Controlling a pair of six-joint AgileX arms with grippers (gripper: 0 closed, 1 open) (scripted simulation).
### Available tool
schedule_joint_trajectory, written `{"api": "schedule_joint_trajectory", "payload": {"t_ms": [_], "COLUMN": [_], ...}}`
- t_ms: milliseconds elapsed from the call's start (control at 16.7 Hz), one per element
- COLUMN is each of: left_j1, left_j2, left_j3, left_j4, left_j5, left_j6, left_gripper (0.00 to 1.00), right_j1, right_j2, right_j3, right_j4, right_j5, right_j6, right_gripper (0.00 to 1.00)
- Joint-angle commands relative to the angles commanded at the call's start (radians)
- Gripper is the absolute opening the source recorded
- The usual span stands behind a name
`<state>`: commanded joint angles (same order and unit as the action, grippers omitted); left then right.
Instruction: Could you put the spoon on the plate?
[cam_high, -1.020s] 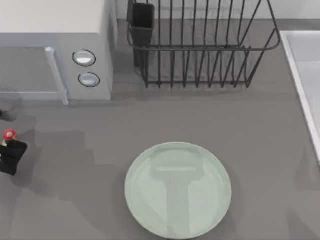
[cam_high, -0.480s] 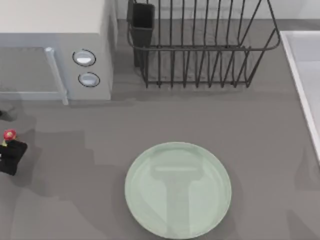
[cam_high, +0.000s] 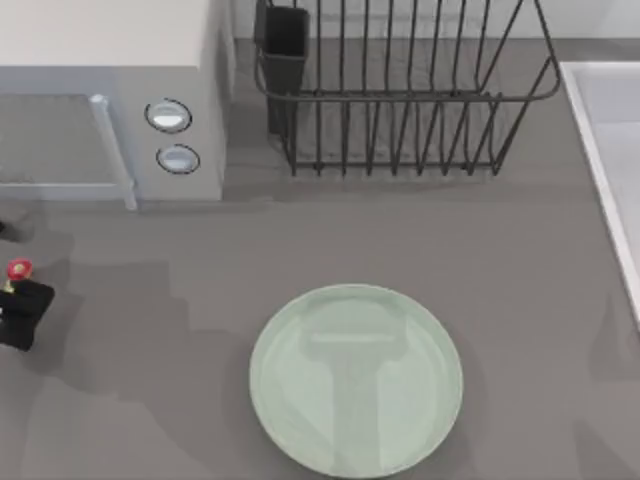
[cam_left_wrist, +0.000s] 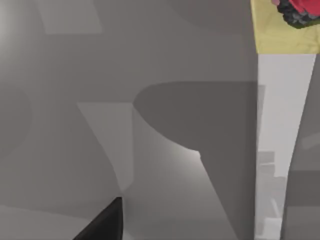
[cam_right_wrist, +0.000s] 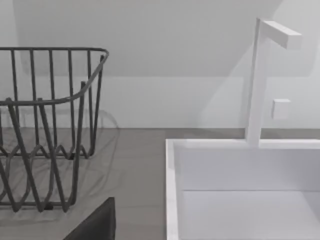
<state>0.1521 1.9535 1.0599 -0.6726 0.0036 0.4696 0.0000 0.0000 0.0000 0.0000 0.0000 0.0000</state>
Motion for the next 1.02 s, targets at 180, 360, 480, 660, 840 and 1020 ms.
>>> {"api": "schedule_joint_trajectory", "payload": {"t_ms": [180, 360, 480, 660, 840, 1020], "left_j1": [0.0, 0.0, 0.005, -0.01, -0.043, -0.06], "left_j2": [0.0, 0.0, -0.071, -0.087, -0.142, -0.205], "left_j3": [0.0, 0.0, 0.002, 0.006, 0.041, 0.105], "left_j4": [0.0, 0.0, -0.076, -0.111, -0.206, -0.32], "left_j5": [0.0, 0.0, -0.002, 0.006, 0.021, 0.026], "left_j6": [0.0, 0.0, 0.006, 0.009, 0.012, 0.014], "left_gripper": [0.0, 0.0, 0.0, 0.0, 0.0, 0.0], "right_j1": [0.0, 0.0, 0.0, 0.0, 0.0, 0.0], "right_j2": [0.0, 0.0, 0.0, 0.0, 0.0, 0.0], "right_j3": [0.0, 0.0, 0.0, 0.0, 0.0, 0.0], "right_j4": [0.0, 0.0, 0.0, 0.0, 0.0, 0.0], "right_j5": [0.0, 0.0, 0.0, 0.0, 0.0, 0.0], "right_j6": [0.0, 0.0, 0.0, 0.0, 0.0, 0.0], "right_gripper": [1.0, 1.0, 1.0, 1.0, 1.0, 1.0]}}
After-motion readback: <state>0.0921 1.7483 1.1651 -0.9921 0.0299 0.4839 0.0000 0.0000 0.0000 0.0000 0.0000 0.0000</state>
